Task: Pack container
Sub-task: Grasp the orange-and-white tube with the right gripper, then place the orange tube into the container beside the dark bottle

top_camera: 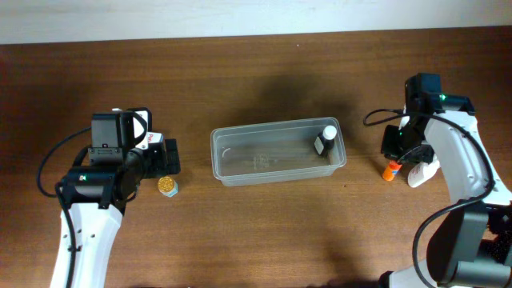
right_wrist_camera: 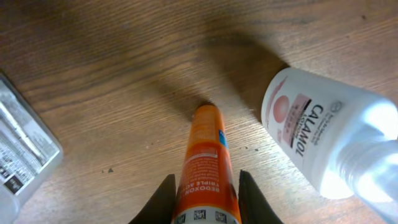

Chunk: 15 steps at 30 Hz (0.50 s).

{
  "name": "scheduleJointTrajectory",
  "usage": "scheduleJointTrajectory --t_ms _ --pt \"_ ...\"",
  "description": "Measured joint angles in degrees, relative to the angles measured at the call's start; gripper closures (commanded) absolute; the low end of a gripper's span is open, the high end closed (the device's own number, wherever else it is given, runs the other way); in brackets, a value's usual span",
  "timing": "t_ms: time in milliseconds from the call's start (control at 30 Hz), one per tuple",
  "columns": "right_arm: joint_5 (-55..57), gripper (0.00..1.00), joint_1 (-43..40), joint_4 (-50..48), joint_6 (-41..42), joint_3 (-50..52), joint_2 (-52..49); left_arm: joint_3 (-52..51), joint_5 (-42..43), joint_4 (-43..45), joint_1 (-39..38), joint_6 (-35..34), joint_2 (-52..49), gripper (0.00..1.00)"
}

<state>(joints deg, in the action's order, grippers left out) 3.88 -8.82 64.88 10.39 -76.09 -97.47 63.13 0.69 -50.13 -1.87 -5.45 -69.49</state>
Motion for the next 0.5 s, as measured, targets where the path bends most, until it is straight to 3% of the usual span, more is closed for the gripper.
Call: scheduleJointTrajectory --t_ms 300,500 --pt "-4.4 0.82 2.5 2.8 -3.7 -2.5 6.4 0.0 0.0 0.0 0.0 0.0 0.0 0.0" --pt "-5.5 0.82 12.9 2.0 -4.9 -6.4 19.2 0.0 0.0 0.0 0.0 0.0 0.0 0.0"
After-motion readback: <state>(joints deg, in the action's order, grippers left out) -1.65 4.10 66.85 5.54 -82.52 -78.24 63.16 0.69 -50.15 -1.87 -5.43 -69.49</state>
